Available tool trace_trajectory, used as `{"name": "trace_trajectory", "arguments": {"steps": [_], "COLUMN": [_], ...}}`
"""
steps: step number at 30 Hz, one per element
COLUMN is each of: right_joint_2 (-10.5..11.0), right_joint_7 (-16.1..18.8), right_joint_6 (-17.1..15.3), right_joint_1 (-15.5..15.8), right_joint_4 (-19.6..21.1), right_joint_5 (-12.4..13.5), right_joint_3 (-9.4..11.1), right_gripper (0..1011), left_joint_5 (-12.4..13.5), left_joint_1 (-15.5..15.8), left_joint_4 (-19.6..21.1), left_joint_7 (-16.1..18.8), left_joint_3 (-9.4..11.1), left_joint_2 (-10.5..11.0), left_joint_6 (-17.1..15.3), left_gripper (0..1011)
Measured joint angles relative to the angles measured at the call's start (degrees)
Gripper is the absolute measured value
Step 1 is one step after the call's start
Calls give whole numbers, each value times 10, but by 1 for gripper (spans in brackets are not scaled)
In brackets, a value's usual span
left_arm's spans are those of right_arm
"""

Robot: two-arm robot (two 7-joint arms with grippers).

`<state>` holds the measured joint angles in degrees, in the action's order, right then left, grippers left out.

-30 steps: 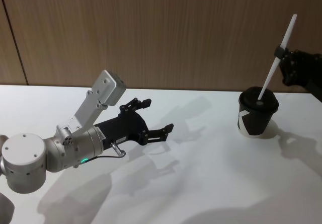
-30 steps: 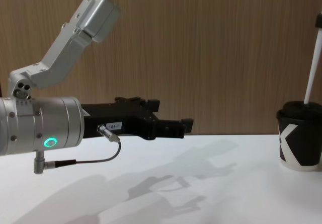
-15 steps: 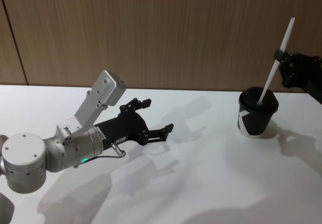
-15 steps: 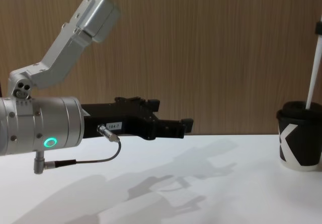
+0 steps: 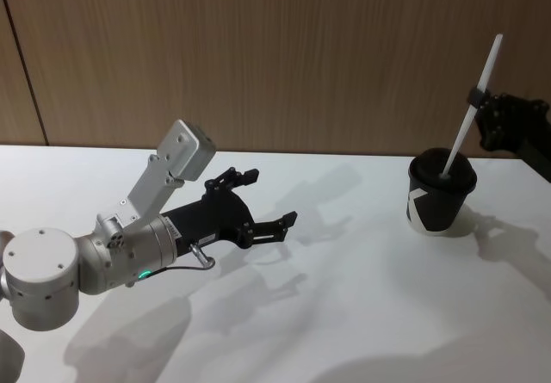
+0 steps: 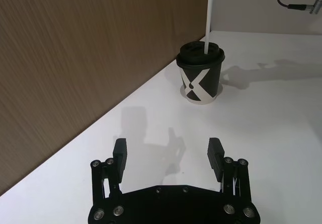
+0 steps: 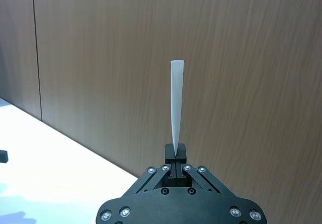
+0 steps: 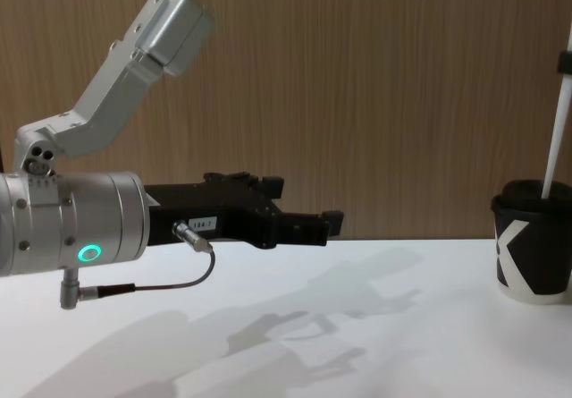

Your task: Pick up the straw with one hand, pass it to the other hand, and insert it into the cup.

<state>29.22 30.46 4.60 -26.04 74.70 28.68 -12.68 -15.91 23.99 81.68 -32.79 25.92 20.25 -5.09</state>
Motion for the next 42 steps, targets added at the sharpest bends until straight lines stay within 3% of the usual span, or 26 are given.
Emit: {"name": "trace_trajectory", "arguments": {"steps": [17, 21, 42], "right_joint_2": [-9, -9, -11], "right_joint_7": [1, 1, 1], "right_joint_6": [1, 1, 1], "right_joint_1": [-9, -10, -12], "right_joint_4": [-26, -28, -33], "right_joint_5": [-5, -5, -6], "right_joint_3": [0, 0, 0], "right_gripper": [11, 83, 738], "left_joint_5": [0, 0, 0], "left_joint_1": [0, 0, 0], "left_joint_4": [0, 0, 0], "left_joint_7": [0, 0, 0], "left_joint_3": [0, 0, 0], "left_joint_2": [0, 0, 0], "left_joint_6": [0, 0, 0], "left_gripper": [1003, 1002, 1003]}}
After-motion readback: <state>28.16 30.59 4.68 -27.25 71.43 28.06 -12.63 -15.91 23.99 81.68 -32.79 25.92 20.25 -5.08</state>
